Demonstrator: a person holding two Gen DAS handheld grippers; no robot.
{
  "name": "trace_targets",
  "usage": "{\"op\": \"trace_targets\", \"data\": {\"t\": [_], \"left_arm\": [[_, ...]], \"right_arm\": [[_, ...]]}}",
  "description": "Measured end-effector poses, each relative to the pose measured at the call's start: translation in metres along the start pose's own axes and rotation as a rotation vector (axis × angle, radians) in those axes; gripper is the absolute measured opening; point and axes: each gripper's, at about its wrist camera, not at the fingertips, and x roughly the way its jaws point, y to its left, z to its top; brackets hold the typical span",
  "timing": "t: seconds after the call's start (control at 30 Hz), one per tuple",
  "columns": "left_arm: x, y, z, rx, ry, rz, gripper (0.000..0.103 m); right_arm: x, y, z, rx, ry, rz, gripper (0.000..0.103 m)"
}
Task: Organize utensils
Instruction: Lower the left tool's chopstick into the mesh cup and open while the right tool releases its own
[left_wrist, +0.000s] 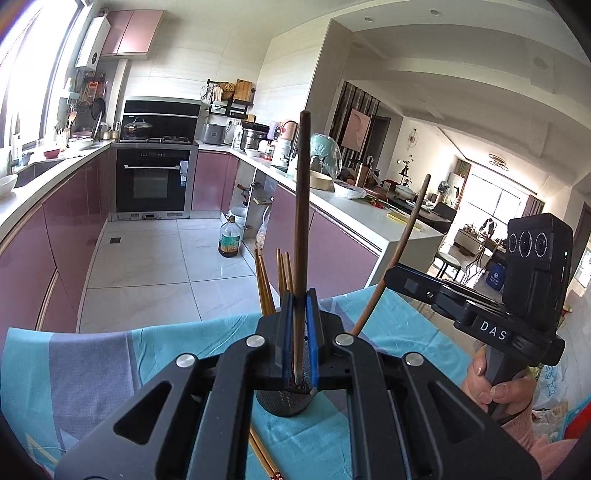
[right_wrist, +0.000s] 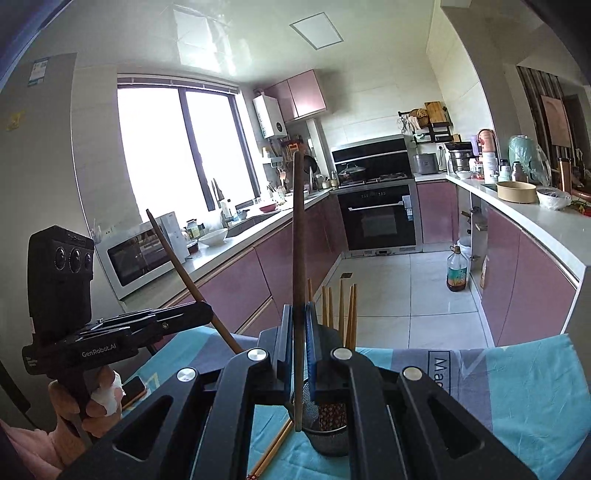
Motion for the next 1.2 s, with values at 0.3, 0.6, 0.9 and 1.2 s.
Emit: {"op": "trace_targets", "data": {"t": [0.3, 0.6, 0.9, 1.2], "left_arm": [[0.028, -0.007, -0.002, 0.035, 0.069, 0.040, 0.008], [0.055, 0.000, -0.020, 0.058, 0.164, 0.061, 0.008], [0.082, 0.013, -0.028, 0.068, 0.237, 0.054, 0.008], [0.104, 0.027, -0.032, 0.048, 0.265, 0.076, 0.008]], "right_arm": [[0.015, -0.008, 0.001, -0.006, 0.011, -0.040, 0.005], [0.046, -0.013, -0.018, 0.011, 0.119, -0.048, 0.005], [0.070, -0.015, -0.032, 0.006, 0.244, -0.079, 0.005], [0.089, -0.023, -0.038, 0.037, 0.283, -0.101, 0.006]]}}
